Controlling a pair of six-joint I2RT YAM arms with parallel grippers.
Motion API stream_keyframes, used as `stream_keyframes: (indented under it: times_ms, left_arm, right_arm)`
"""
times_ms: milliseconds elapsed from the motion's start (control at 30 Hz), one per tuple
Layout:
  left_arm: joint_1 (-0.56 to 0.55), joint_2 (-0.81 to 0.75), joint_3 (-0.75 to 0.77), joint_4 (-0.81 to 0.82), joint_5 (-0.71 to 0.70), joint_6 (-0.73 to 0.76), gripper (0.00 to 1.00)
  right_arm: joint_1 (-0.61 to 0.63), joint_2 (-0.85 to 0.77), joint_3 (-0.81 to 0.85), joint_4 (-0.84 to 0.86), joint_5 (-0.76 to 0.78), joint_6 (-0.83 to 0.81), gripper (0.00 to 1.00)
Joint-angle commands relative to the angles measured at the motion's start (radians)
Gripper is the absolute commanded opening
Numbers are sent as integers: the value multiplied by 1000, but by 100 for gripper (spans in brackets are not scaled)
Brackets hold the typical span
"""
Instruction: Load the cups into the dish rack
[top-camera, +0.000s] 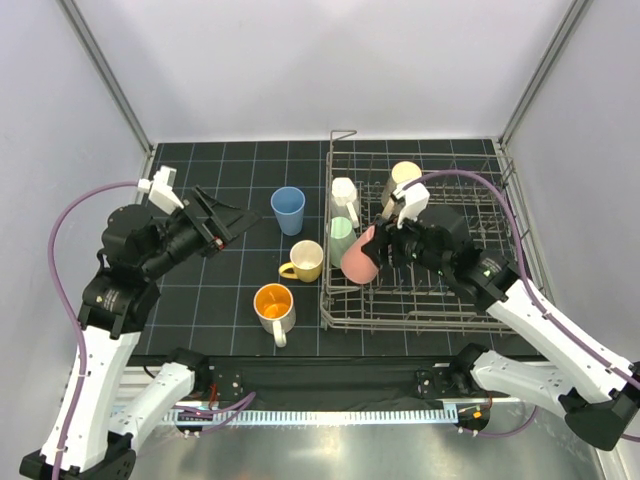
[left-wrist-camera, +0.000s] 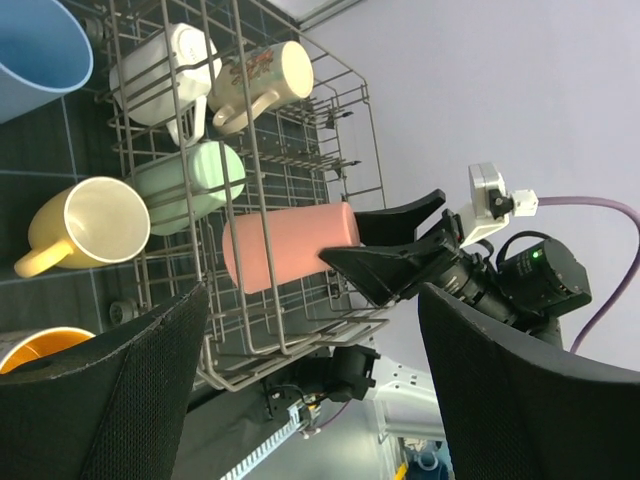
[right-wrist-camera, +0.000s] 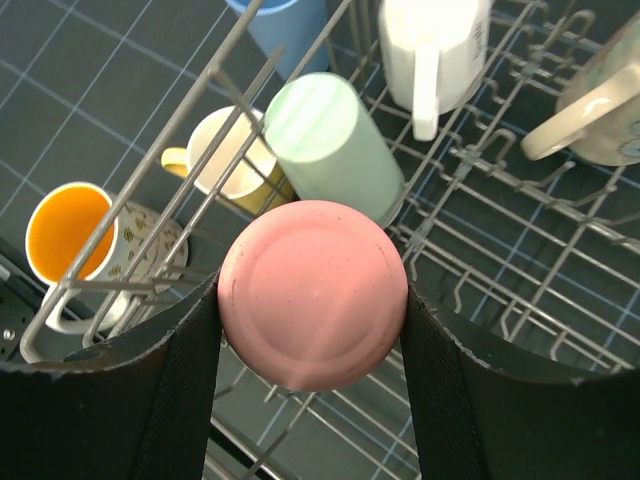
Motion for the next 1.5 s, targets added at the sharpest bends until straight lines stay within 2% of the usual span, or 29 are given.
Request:
stream_keyframes:
  times_ms: [0, 200, 433, 967, 1267, 1367, 1400, 1467]
  left_arm:
    - [0, -17, -15, -15, 6, -16, 83]
    - [0, -23, -12, -38, -2, -10, 83]
    - [0, -10, -7, -41, 4, -7, 82]
    - [0, -3, -12, -58, 10, -10, 82]
    - [0, -2, -16, -60, 13, -7, 82]
    - [0, 4, -19, -61, 18, -7, 81]
    - [0, 4, -19, -61, 18, -7, 80]
    - [0, 10, -19, -61, 21, -4, 80]
  right_arm:
    - [25, -9, -35, 101, -42, -17, 4]
    - [74, 14, -76, 141, -99, -45, 4]
    - [130, 37, -130, 213, -30, -63, 4]
    - [150, 69, -187, 262, 7, -134, 4]
    - [159, 116, -160, 218, 44, -151, 4]
    - [162, 132, -156, 207, 65, -135, 11]
    - [163, 133, -154, 206, 68, -132, 20]
    - [165, 132, -156, 206, 68, -115, 28]
